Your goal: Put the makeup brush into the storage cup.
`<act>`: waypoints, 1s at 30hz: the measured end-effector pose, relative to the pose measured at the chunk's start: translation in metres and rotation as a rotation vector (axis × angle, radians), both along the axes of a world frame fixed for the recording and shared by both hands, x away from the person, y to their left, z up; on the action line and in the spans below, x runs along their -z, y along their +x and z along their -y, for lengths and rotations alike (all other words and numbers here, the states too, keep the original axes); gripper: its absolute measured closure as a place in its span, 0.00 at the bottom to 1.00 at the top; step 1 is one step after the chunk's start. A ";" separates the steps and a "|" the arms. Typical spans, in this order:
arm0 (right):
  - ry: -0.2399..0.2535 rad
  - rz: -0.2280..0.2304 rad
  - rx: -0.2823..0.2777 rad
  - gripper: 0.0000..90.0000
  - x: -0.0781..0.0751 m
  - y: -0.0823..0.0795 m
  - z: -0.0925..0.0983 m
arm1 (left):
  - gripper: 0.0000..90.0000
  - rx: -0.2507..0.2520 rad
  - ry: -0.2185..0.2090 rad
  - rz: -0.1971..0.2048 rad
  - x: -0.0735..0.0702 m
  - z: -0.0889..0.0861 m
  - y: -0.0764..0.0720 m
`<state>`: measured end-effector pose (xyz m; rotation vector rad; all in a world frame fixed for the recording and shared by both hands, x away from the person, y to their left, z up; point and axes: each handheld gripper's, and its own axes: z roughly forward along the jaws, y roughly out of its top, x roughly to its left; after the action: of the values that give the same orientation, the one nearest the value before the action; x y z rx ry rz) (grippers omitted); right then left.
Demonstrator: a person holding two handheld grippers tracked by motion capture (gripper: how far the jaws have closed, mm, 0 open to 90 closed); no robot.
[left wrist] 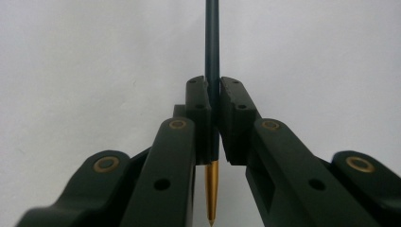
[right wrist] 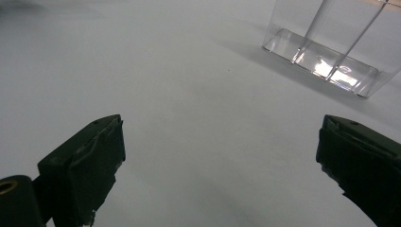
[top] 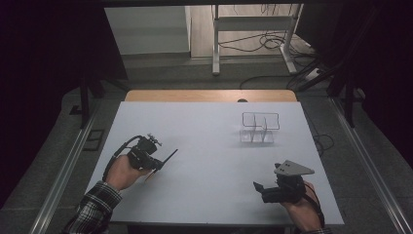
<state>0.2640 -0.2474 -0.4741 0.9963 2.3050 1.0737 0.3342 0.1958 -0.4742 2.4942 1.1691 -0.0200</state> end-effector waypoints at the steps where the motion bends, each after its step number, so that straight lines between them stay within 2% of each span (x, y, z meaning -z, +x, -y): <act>1: -0.001 -0.002 0.000 0.02 0.000 0.000 0.000 | 0.93 0.004 -0.005 0.007 -0.001 0.000 -0.001; 2: 0.000 0.000 0.000 0.02 0.000 0.000 0.000 | 0.93 0.004 -0.005 0.007 -0.001 0.000 -0.001; 7: 0.000 -0.003 0.001 0.02 0.000 0.000 0.000 | 0.93 0.020 -0.056 0.058 -0.008 0.002 -0.011; 12: -0.002 -0.005 0.000 0.02 0.000 0.000 -0.001 | 0.93 0.033 -0.084 0.082 -0.008 0.006 -0.017; 13: -0.002 -0.006 0.000 0.02 0.000 0.000 -0.001 | 0.93 0.037 -0.105 0.093 -0.007 0.007 -0.020; 14: -0.002 -0.006 0.000 0.02 0.000 0.000 -0.001 | 0.93 0.037 -0.105 0.093 -0.007 0.007 -0.020; 20: 0.001 -0.013 0.002 0.02 0.000 0.000 -0.001 | 0.93 0.066 -0.172 0.133 -0.008 0.016 -0.033; 30: 0.004 -0.016 0.011 0.02 0.001 0.000 -0.001 | 0.93 0.103 -0.224 0.154 -0.003 0.021 -0.042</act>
<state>0.2640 -0.2466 -0.4747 1.0217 2.3084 1.0699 0.2926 0.1745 -0.4715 2.3104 0.9224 0.0128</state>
